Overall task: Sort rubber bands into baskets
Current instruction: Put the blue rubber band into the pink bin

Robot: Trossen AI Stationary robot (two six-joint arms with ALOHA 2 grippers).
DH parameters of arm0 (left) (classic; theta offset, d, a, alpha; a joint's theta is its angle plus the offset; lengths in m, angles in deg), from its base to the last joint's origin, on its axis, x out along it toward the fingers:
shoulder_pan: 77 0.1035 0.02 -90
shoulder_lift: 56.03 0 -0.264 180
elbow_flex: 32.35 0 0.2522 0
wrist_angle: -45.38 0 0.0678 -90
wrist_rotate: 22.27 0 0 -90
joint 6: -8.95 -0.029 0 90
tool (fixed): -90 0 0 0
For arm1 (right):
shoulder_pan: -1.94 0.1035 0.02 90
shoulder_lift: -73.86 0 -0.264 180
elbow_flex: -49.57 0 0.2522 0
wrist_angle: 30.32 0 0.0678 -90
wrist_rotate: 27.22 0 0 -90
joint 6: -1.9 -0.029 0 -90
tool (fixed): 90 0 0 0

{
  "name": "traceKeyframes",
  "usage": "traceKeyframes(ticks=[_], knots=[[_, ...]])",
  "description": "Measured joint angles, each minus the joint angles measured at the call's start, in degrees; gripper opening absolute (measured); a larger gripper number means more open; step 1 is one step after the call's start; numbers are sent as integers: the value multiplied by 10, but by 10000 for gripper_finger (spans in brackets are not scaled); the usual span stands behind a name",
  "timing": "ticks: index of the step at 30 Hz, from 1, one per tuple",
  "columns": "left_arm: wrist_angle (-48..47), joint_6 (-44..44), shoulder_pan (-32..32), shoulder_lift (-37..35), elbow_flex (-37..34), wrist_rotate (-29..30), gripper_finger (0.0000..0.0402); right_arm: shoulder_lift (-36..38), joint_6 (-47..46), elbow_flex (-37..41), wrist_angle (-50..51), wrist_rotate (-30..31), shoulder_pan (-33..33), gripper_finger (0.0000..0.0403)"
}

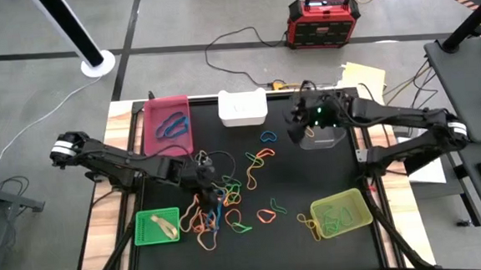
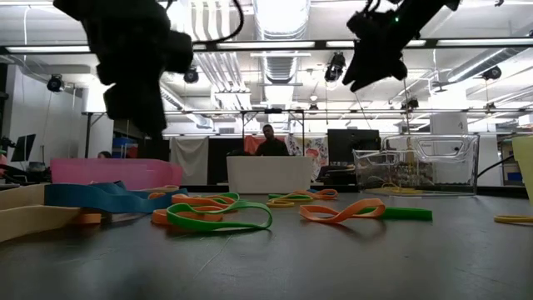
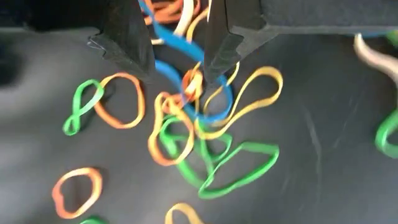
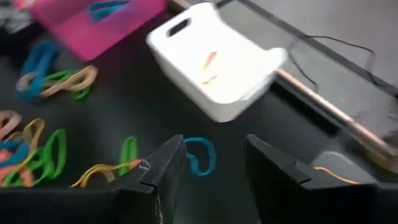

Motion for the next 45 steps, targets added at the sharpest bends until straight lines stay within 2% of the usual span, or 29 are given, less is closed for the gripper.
traceKeyframes(ticks=[6, 13, 26, 36, 45], knots=[[-19, 76, -9, 0, 0, -2, 123, -5, 23, 23, -54, 111, 111, 147], [-13, 158, -21, 11, 0, 28, 123, -9, 18, 40, -104, 122, 174, 144], [-1, 160, -30, 93, 24, 28, 123, -12, 5, 41, -105, 122, 178, 143], [-54, 164, -51, 149, 65, 5, 123, -12, 5, 41, -105, 121, 178, 142], [-65, 167, -54, 174, 76, -11, 123, -15, -1, 41, -105, 121, 178, 139]])
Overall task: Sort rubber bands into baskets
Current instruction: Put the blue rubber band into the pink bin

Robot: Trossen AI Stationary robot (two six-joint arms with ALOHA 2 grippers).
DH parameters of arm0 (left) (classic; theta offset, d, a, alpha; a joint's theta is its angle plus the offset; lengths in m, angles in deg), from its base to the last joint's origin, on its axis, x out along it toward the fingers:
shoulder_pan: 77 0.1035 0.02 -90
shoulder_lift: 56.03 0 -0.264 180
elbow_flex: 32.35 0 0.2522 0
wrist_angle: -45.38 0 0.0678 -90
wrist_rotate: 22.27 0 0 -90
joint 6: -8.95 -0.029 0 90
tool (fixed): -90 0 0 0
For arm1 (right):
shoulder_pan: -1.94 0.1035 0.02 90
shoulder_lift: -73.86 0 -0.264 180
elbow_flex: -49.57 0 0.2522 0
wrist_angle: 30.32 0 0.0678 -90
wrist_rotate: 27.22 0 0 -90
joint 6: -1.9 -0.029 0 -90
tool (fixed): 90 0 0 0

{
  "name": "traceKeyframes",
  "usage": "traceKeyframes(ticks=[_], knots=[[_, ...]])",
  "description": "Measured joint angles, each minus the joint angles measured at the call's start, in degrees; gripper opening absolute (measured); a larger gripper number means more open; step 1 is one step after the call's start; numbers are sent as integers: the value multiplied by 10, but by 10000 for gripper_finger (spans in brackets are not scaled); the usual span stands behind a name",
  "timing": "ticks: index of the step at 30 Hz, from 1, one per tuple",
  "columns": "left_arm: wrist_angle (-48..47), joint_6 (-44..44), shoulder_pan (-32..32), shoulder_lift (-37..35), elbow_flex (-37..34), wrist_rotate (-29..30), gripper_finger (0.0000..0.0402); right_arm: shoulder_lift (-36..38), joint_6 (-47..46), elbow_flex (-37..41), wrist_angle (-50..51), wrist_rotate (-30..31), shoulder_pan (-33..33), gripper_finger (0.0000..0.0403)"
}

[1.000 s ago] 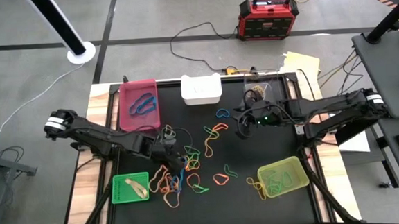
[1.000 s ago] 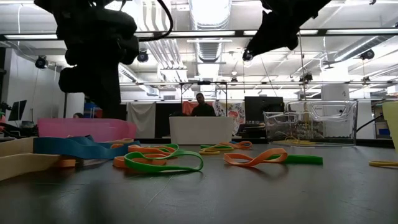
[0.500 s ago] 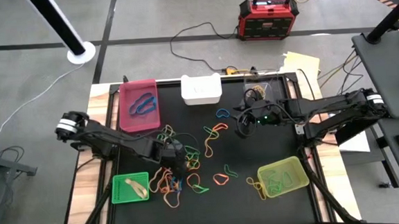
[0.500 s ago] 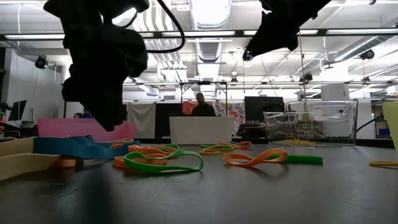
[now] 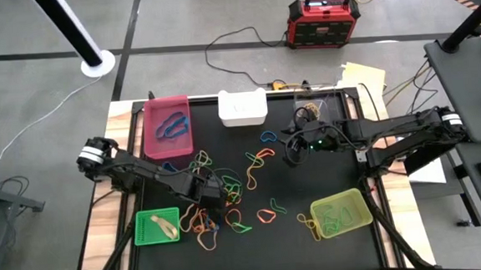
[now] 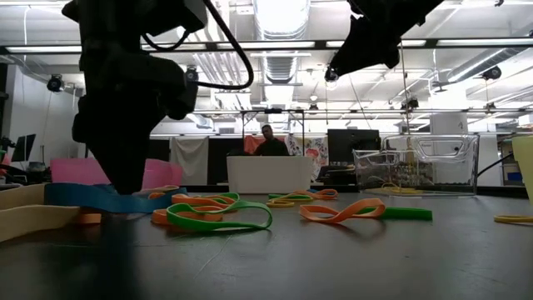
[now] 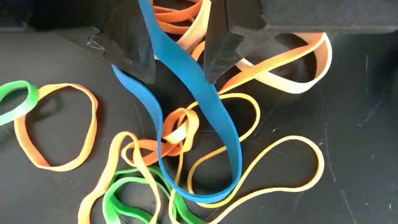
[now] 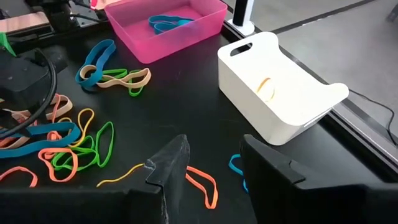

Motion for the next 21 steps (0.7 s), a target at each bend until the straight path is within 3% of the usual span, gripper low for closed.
traceKeyframes(ticks=[15, 21], knots=[[-1, -2, 0, 3, 0, 1, 82, -17, 2, 0, -6, 0, 0, 139], [-1, 4, 0, 3, 0, 9, 86, -17, 1, 0, -7, -5, 0, 146]])
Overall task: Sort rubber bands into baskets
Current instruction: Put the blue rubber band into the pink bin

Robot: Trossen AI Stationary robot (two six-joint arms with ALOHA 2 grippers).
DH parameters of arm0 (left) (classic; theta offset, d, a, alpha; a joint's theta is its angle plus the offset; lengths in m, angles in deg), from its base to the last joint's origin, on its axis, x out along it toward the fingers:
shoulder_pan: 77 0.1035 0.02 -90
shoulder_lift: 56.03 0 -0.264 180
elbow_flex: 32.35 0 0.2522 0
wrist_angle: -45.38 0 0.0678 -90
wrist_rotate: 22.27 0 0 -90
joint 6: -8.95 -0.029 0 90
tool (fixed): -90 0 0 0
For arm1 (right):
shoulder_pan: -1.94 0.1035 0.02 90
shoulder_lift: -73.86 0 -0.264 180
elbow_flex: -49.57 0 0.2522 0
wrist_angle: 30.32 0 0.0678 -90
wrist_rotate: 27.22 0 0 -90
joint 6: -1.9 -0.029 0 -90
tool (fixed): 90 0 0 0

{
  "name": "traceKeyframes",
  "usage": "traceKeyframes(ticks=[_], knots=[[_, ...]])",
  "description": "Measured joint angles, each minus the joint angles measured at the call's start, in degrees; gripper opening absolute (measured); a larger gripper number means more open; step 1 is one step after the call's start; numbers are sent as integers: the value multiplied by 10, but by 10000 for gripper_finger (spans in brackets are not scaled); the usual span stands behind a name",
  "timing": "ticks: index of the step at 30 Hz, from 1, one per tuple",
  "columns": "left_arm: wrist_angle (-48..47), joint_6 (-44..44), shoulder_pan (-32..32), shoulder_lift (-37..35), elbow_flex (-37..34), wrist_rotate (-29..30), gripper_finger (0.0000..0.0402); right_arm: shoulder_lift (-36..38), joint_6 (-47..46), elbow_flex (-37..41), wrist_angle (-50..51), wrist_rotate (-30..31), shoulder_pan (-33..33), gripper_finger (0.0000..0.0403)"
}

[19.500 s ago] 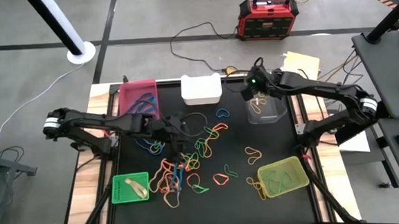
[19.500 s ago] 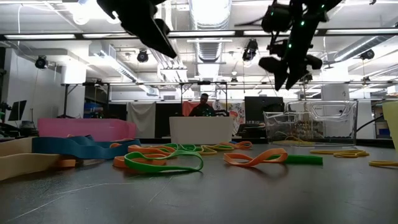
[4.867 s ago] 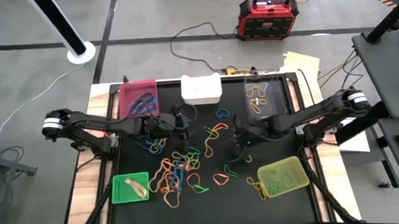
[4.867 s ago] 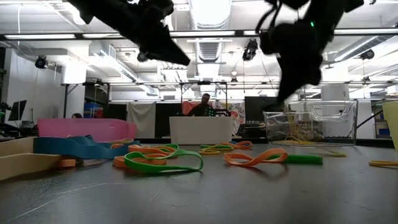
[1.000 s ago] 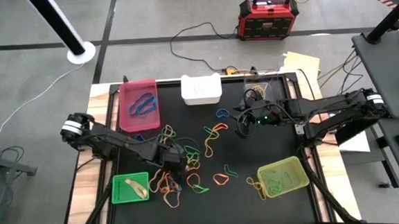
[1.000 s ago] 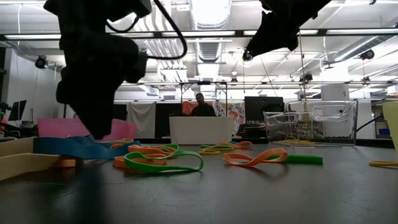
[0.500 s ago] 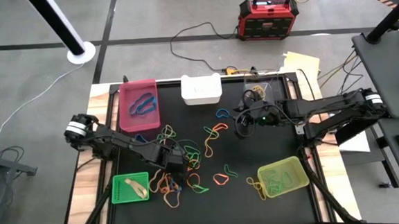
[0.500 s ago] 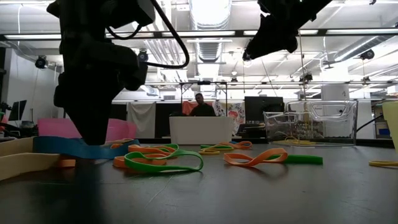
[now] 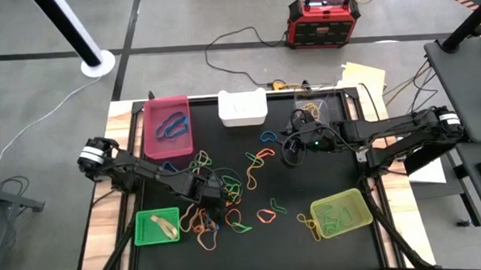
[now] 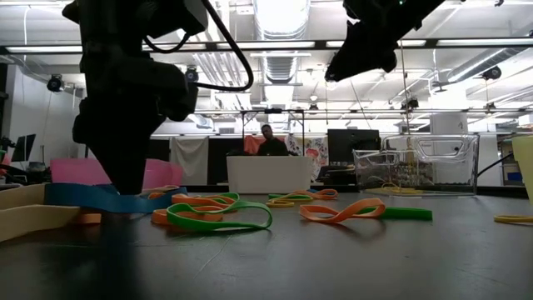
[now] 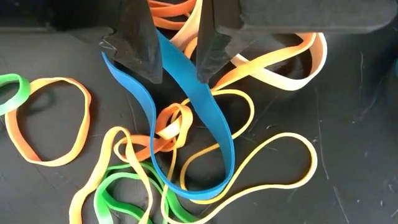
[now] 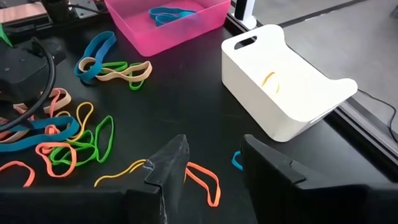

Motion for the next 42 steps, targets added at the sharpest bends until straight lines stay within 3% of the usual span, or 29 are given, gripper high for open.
traceKeyframes(ticks=[7, 17, 21, 26, 30, 34, 42], knots=[[0, 12, -5, 0, 0, 0, 115, 0, 0, 0, -2, 0, 0, 147], [6, 20, -10, 18, 7, 0, 114, 0, 0, 3, -2, 0, 0, 148], [-1, 7, -10, 18, 19, 0, 84, 0, 0, 4, -3, 0, 0, 144], [-3, 2, -10, 19, 19, -15, 10, 0, -1, 6, -3, 0, 0, 145], [-6, -10, -10, 19, 20, -14, 3, 0, -4, 11, -3, 0, 0, 145], [-59, -49, -10, 17, 51, 2, 1, 0, -16, 19, -4, 0, 0, 144], [-243, -147, -3, 15, 185, 118, 0, 0, -40, 56, -48, -1, 0, 141]])
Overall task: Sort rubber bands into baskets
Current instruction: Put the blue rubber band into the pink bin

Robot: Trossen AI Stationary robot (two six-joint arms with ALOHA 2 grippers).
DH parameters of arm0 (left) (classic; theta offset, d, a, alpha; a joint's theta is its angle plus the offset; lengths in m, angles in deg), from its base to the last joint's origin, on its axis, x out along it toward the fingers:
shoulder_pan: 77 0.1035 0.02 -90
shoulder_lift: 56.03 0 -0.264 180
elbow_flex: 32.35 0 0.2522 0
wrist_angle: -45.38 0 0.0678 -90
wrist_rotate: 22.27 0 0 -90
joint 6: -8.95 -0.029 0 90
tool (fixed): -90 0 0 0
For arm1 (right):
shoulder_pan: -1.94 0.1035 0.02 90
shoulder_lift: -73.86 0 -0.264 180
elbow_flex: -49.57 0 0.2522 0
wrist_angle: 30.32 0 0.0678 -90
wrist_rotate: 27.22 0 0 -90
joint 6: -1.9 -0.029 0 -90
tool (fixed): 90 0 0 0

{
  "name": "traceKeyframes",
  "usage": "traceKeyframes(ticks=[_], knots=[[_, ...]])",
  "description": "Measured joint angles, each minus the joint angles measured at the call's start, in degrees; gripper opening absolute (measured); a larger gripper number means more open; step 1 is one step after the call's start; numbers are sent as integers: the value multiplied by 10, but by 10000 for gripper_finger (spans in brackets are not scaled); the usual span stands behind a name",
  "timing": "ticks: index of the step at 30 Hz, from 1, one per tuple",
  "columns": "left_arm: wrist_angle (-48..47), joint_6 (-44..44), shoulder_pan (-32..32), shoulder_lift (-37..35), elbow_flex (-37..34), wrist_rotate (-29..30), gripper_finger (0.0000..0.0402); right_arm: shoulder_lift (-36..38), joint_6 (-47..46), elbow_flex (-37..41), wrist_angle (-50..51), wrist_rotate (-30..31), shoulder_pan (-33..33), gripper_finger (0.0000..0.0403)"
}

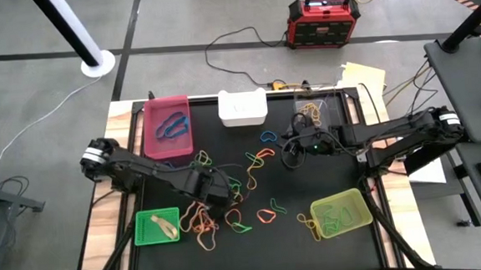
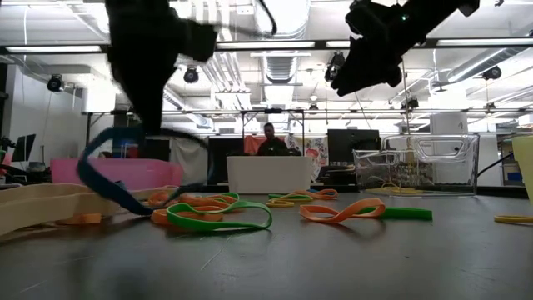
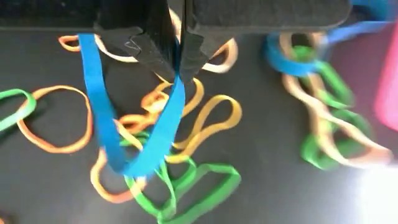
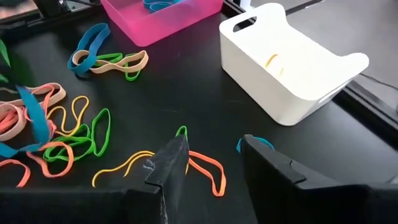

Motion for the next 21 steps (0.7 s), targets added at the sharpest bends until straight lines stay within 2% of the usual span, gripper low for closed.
traceKeyframes(ticks=[6, 13, 21], knots=[[-137, -38, 26, -1, 77, 86, 0, 0, -6, 14, -25, 0, 0, 140], [-299, -10, 92, -2, 132, 216, 0, -1, -21, 16, -41, 0, 2, 136], [-299, -87, 227, -33, 121, 254, 0, -8, -21, 19, -45, 0, 9, 132]])
